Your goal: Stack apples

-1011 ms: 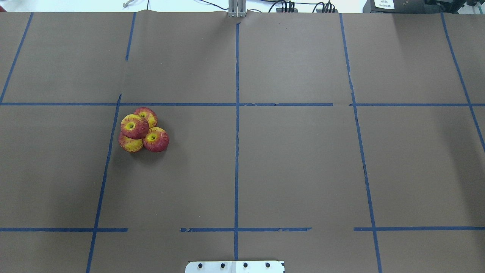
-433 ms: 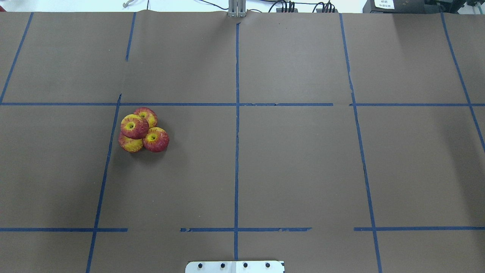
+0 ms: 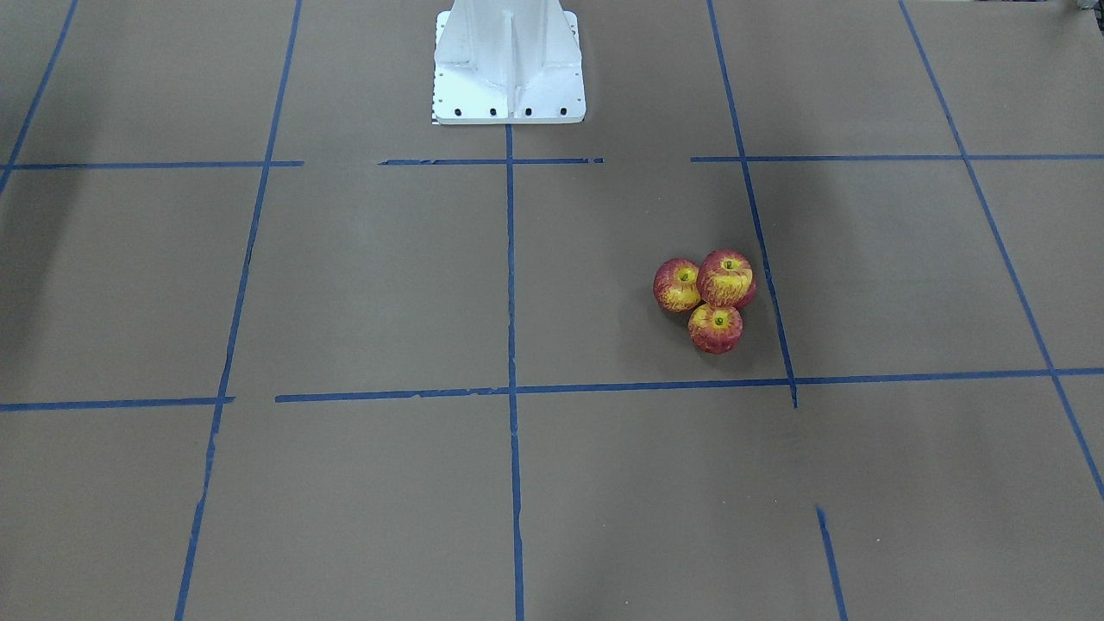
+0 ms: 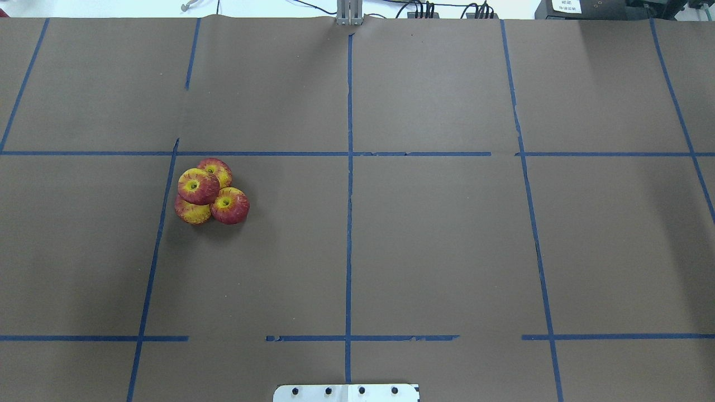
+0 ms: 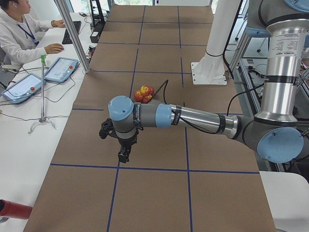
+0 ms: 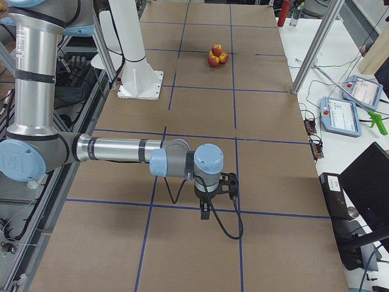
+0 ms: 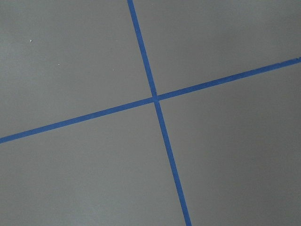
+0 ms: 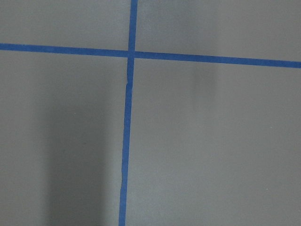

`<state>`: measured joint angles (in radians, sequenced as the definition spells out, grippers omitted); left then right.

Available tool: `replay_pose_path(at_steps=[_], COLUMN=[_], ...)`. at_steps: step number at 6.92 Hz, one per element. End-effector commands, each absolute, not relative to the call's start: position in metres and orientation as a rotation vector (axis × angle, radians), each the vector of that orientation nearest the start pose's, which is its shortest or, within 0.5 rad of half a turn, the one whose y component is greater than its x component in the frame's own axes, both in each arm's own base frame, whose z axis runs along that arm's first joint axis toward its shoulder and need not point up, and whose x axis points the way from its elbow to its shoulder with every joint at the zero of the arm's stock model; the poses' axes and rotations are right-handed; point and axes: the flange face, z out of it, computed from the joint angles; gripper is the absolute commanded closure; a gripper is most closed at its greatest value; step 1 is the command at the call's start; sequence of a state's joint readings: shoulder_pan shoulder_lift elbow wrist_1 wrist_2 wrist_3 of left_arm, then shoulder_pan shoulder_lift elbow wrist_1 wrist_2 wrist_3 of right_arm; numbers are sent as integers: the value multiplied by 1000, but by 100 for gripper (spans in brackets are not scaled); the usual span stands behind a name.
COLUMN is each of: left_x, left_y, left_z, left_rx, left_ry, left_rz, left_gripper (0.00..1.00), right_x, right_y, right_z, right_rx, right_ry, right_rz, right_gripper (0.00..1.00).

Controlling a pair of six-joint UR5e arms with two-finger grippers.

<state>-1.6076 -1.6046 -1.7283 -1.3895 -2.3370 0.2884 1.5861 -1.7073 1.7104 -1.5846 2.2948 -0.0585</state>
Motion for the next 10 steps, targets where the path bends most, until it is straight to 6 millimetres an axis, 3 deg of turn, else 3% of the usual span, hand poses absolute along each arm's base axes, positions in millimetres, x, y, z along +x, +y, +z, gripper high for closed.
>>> replay_pose_path(at_steps=[1, 4, 6, 10], left_x=[-82, -82, -83, -83], left_y=[-502, -497, -507, -508], left_z=[582, 581, 575, 562], left_rx=[137, 146, 155, 177], left_ry=[761, 757, 754, 755], left_rz=[244, 259, 261, 270], left_gripper=[0, 0, 0, 0], right_x=[74, 74, 74, 74], right_y=[-432, -432, -432, -432], right_z=[658, 658, 658, 658], right_rx=[16, 17, 17, 16], right_ry=[-724, -724, -724, -724], right_rz=[-37, -39, -39, -37], right_gripper=[0, 0, 0, 0])
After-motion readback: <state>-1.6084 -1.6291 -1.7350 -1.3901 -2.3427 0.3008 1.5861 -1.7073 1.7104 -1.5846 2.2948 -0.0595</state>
